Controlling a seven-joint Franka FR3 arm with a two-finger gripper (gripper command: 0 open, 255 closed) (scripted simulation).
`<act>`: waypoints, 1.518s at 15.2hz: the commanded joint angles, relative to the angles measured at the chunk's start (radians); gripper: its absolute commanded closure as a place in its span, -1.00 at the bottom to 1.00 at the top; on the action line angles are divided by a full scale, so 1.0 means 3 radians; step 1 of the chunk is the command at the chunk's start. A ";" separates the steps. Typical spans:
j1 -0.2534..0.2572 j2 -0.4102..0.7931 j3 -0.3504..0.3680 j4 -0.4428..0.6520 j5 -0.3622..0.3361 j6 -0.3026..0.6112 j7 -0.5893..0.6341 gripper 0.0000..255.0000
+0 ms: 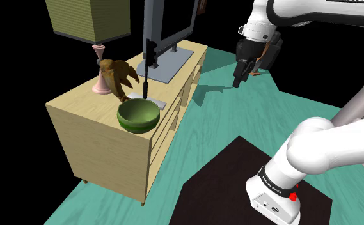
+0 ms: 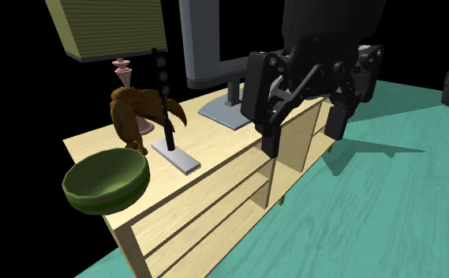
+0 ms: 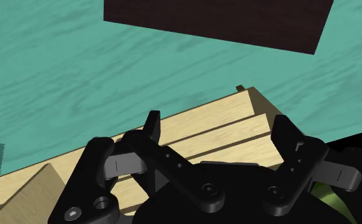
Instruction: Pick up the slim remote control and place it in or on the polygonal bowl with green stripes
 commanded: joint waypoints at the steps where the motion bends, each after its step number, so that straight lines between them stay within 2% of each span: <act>1: 0.0000 0.0000 0.0000 0.0000 0.0000 0.0000 0.0000 -1.00; 7: 0.0102 0.0681 0.0069 0.0113 0.0066 0.0601 0.0007 -1.00; 13: 0.0189 0.1413 0.0140 0.0387 0.0112 0.1093 0.0005 -1.00; 23: 0.0306 0.2657 0.0261 0.1172 0.0117 0.1611 0.0012 -1.00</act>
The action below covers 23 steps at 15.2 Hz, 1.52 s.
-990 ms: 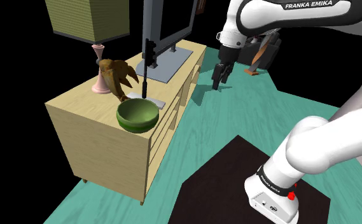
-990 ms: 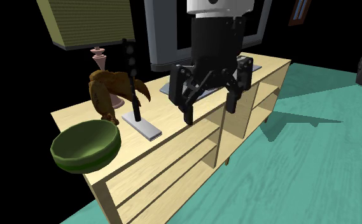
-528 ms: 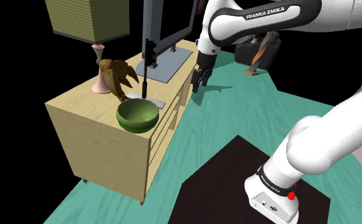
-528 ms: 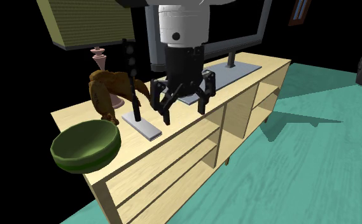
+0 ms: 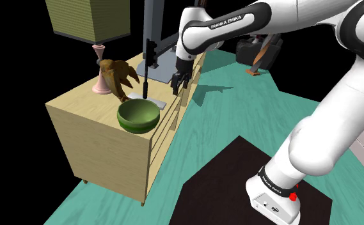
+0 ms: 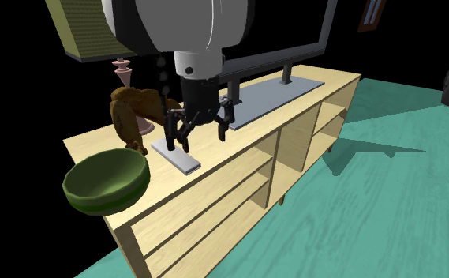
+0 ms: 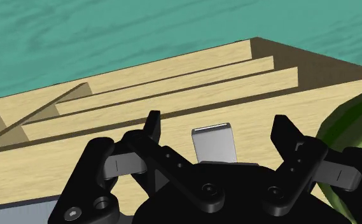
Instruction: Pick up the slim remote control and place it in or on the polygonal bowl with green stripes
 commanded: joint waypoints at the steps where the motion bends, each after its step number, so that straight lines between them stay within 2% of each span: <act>1: 0.0028 0.0273 0.0028 0.0208 -0.0008 0.0079 0.0012 -1.00; 7: 0.0105 0.1026 0.0083 0.0901 -0.0059 0.0172 0.0028 -1.00; 13: 0.0195 0.1750 0.0118 0.1707 -0.0121 0.0120 0.0035 -1.00; 23: 0.0200 0.1912 0.0110 0.1606 -0.0134 0.0382 0.0043 -1.00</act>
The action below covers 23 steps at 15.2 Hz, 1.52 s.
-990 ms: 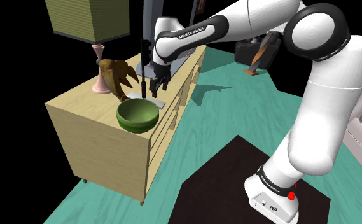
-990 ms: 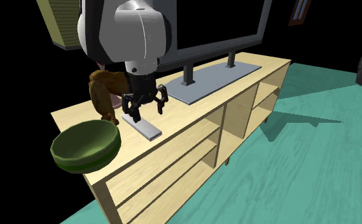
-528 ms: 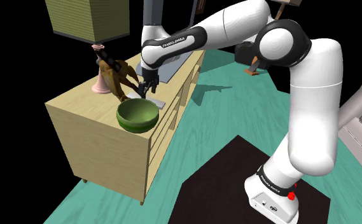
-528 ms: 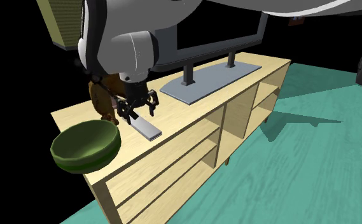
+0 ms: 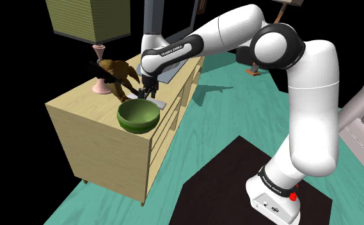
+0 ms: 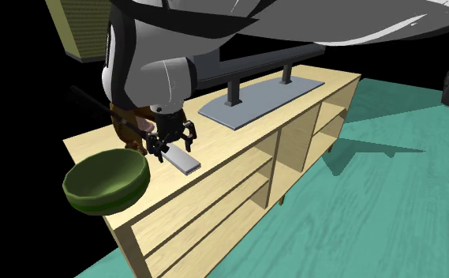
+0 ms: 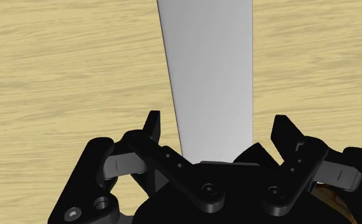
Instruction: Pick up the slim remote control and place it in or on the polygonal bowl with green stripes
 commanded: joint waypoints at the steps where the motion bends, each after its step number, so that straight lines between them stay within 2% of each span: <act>1: -0.0003 0.0020 -0.0005 0.0007 -0.0002 0.0002 0.0002 -1.00; 5: -0.0003 0.0020 -0.0005 0.0007 -0.0002 0.0002 0.0002 -1.00; 6: -0.0004 0.0024 -0.0005 0.0009 -0.0002 0.0004 0.0000 1.00; 14: -0.0018 0.0029 -0.0009 -0.0007 -0.0001 0.0025 -0.0018 1.00; 23: -0.0008 -0.0153 0.0004 0.0109 0.0011 -0.0273 -0.0006 1.00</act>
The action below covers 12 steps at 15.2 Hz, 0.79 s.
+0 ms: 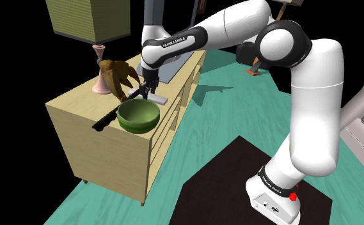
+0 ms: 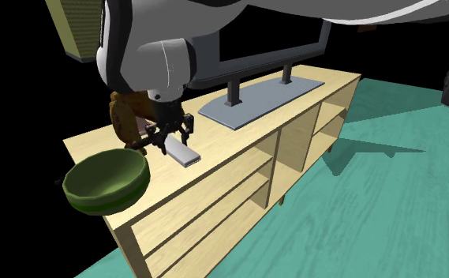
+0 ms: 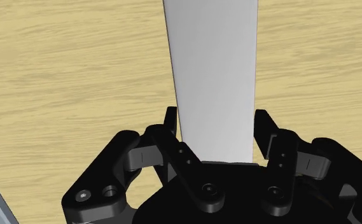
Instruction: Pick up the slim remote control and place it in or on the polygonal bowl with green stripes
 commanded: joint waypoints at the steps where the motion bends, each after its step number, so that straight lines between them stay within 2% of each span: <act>1: 0.0001 -0.0036 0.0002 0.0042 0.0003 -0.0078 0.0000 1.00; 12: -0.0001 -0.0209 0.0010 0.0281 0.0018 -0.0489 -0.0009 1.00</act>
